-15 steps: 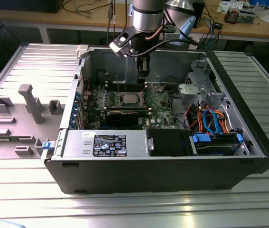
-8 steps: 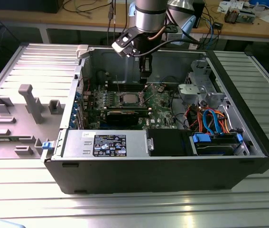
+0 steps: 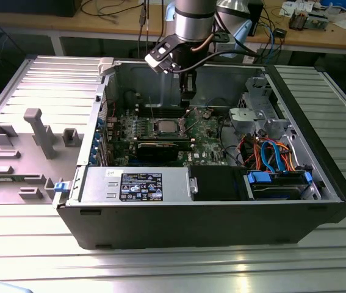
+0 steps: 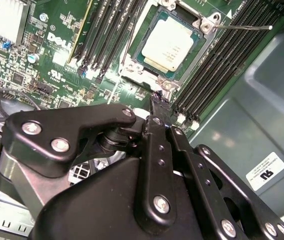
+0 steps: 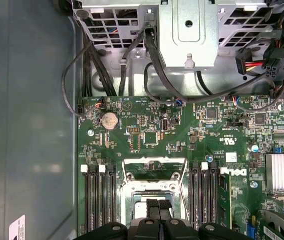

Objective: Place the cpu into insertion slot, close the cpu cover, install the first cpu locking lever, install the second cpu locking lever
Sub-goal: 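Close the cpu cover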

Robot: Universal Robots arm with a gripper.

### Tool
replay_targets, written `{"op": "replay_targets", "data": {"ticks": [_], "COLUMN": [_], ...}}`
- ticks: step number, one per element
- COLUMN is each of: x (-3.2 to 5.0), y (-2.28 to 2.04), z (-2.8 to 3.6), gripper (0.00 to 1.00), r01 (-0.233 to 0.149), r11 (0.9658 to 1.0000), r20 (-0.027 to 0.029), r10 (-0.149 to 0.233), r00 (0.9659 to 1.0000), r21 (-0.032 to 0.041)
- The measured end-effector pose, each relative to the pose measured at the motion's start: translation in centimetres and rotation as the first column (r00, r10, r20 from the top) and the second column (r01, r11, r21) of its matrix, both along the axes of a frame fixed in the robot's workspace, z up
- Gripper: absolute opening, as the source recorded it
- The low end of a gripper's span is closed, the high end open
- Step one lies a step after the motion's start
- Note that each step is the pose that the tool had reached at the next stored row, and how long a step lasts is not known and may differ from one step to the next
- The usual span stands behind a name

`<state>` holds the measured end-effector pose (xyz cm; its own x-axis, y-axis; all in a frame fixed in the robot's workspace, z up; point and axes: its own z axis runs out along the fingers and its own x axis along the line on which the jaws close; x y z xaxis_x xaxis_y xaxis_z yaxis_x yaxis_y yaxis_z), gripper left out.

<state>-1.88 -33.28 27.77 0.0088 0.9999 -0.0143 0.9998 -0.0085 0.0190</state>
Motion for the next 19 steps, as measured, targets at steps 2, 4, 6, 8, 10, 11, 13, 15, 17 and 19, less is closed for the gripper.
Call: {"op": "replay_targets", "data": {"ticks": [2,4,6,8,10,11,13,15,17,19], "x": [0.05,0.11,0.12,0.16,0.17,0.18,0.20,0.25,0.41,0.48], "y": [0.00,0.00,0.00,0.00,0.00,0.00,0.00,0.00,0.00,0.00], "z": [0.00,0.00,0.00,0.00,0.00,0.00,0.00,0.00,0.00,0.00], "gripper": [0.11,0.11,0.11,0.11,0.11,0.11,0.11,0.11,0.11,0.11], "r01": [0.000,0.000,0.000,0.000,0.000,0.000,0.000,0.000,0.000,0.000], "r11": [1.0000,1.0000,1.0000,1.0000,1.0000,1.0000,1.0000,1.0000,1.0000,1.0000], "r20": [-0.0001,-0.0001,0.0000,0.0000,-0.0001,-0.0001,0.0000,0.0000,0.0000,0.0000], "r10": [0.000,0.000,0.000,0.000,0.000,0.000,0.000,0.000,0.000,0.000], "r00": [1.0000,1.0000,1.0000,1.0000,1.0000,1.0000,1.0000,1.0000,1.0000,1.0000], "r21": [0.0000,0.0000,0.0000,-0.0001,-0.0001,0.0000,0.0000,-0.0001,0.0000,0.0000]}}
